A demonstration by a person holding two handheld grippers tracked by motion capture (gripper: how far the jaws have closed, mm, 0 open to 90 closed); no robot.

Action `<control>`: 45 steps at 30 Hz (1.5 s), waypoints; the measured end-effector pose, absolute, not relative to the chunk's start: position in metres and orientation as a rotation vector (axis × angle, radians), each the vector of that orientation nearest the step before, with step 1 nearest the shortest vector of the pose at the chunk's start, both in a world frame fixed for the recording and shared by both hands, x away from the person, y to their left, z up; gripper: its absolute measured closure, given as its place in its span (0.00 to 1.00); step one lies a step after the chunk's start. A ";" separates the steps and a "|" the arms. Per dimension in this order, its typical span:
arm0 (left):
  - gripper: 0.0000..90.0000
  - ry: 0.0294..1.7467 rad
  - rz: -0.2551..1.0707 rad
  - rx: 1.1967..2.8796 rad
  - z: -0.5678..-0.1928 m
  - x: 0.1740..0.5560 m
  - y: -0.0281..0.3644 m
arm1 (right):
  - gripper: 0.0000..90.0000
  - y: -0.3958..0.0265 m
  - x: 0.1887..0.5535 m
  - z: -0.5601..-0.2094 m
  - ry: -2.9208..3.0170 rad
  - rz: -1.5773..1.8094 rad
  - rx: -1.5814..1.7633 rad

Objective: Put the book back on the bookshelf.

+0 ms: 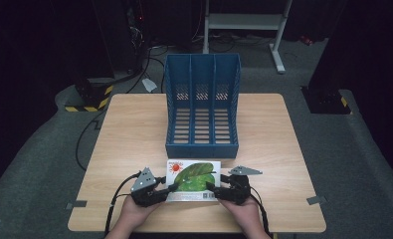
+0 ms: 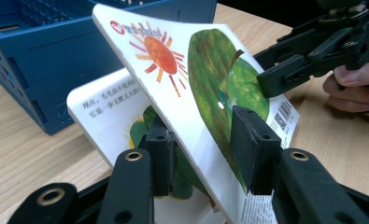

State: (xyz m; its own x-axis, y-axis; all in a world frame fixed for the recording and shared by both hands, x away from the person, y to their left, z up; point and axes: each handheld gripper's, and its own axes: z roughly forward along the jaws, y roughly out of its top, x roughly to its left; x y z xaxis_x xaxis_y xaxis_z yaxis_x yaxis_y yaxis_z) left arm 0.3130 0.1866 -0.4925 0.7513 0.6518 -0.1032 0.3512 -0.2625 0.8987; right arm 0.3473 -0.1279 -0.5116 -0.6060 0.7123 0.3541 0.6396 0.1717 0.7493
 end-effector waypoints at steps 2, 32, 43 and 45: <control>0.68 0.791 0.349 1.873 -0.493 0.314 0.187 | 0.39 -0.129 0.346 -0.510 2.331 1.433 1.341; 0.71 0.867 0.459 1.890 -0.500 0.310 0.176 | 0.53 -0.134 0.329 -0.493 2.161 1.454 1.195; 0.71 0.851 0.527 1.937 -0.504 0.310 0.168 | 0.55 -0.137 0.328 -0.490 2.129 1.442 1.167; 0.71 0.849 0.541 1.952 -0.505 0.310 0.167 | 0.55 -0.137 0.327 -0.490 2.122 1.440 1.163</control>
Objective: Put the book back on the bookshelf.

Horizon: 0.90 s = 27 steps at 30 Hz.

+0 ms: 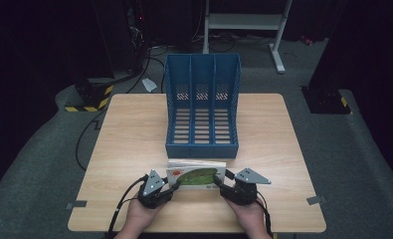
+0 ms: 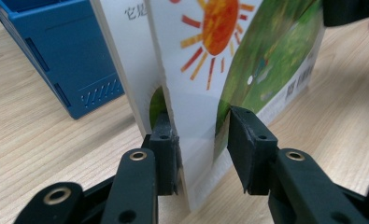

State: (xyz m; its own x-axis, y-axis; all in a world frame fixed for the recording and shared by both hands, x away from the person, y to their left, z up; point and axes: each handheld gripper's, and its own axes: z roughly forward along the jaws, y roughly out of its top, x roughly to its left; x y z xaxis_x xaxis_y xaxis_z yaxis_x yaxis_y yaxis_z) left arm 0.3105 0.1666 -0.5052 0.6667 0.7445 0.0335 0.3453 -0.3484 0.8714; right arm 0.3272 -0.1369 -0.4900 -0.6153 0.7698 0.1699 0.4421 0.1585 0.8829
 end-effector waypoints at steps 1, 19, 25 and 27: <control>0.71 0.848 0.543 1.956 -0.505 0.311 0.167 | 0.54 -0.137 0.326 -0.489 2.120 1.440 1.156; 0.70 0.818 0.549 1.991 -0.508 0.309 0.167 | 0.45 -0.144 0.317 -0.488 2.165 1.491 1.096; 0.67 0.838 0.546 1.978 -0.508 0.307 0.169 | 0.37 -0.144 0.318 -0.485 2.173 1.478 1.031; 0.64 0.848 0.554 1.978 -0.509 0.306 0.172 | 0.35 -0.143 0.320 -0.483 2.166 1.478 1.011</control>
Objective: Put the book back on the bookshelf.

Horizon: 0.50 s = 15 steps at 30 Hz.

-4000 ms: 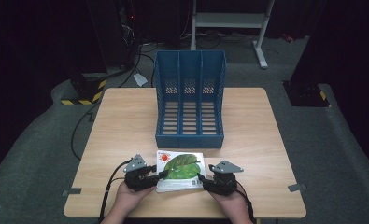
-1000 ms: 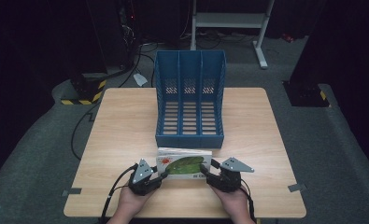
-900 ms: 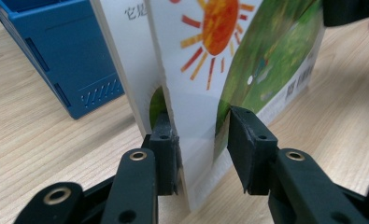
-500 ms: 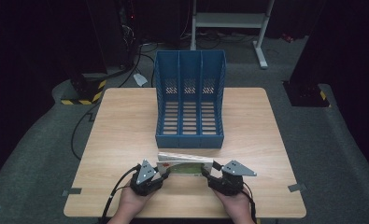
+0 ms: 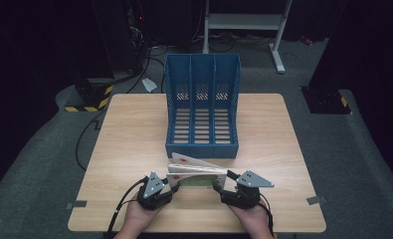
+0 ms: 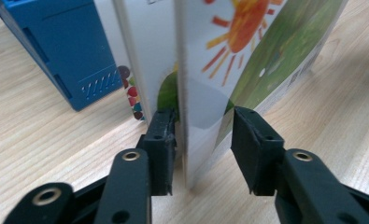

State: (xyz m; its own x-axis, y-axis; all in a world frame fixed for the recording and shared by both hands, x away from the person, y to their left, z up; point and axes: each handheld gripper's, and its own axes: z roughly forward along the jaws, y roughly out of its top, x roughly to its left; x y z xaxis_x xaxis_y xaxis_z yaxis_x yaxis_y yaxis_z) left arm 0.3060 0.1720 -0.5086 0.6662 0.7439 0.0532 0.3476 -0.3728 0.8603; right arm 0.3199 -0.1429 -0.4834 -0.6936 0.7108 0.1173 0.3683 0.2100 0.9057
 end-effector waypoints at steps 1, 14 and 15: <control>0.62 0.857 0.563 1.980 -0.509 0.305 0.174 | 0.34 -0.142 0.321 -0.483 2.161 1.479 1.001; 0.51 1.023 0.593 1.913 -0.514 0.303 0.208 | 0.26 -0.125 0.337 -0.477 2.172 1.501 0.901; 0.49 1.049 0.592 1.915 -0.515 0.305 0.212 | 0.25 -0.124 0.339 -0.475 2.178 1.494 0.911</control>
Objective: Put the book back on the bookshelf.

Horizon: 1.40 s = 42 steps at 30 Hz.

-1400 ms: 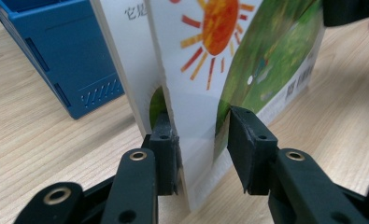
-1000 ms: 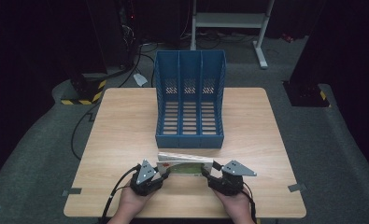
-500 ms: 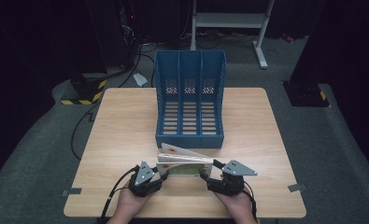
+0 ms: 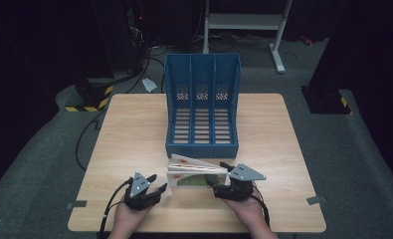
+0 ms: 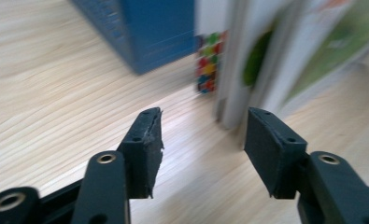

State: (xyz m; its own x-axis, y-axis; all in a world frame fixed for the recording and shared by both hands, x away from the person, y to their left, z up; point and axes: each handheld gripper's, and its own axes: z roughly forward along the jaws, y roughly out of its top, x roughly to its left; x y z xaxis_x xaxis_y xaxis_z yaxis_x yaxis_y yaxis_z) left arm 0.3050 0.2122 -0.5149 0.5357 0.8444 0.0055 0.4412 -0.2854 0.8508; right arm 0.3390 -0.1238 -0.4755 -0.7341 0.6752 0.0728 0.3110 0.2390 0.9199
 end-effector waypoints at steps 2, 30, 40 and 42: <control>0.49 1.109 0.601 1.915 -0.517 0.308 0.220 | 0.25 -0.121 0.341 -0.473 2.173 1.489 0.908; 0.41 1.344 0.639 1.950 -0.528 0.331 0.250 | 0.73 -0.115 0.321 -0.466 2.230 1.561 0.836; 0.41 1.349 0.625 1.944 -0.528 0.333 0.249 | 0.78 -0.110 0.316 -0.463 2.216 1.510 0.876; 0.41 1.345 0.629 1.947 -0.528 0.333 0.249 | 0.76 -0.109 0.316 -0.462 2.221 1.492 0.885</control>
State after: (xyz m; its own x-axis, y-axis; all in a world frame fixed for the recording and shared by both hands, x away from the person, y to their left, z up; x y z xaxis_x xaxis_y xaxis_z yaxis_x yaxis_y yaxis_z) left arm 0.3331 0.2495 -0.5281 0.3494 0.9369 0.0108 0.6087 -0.2357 0.7576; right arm 0.3161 -0.1091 -0.4618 -0.7559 0.6506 0.0736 0.3138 0.2614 0.9128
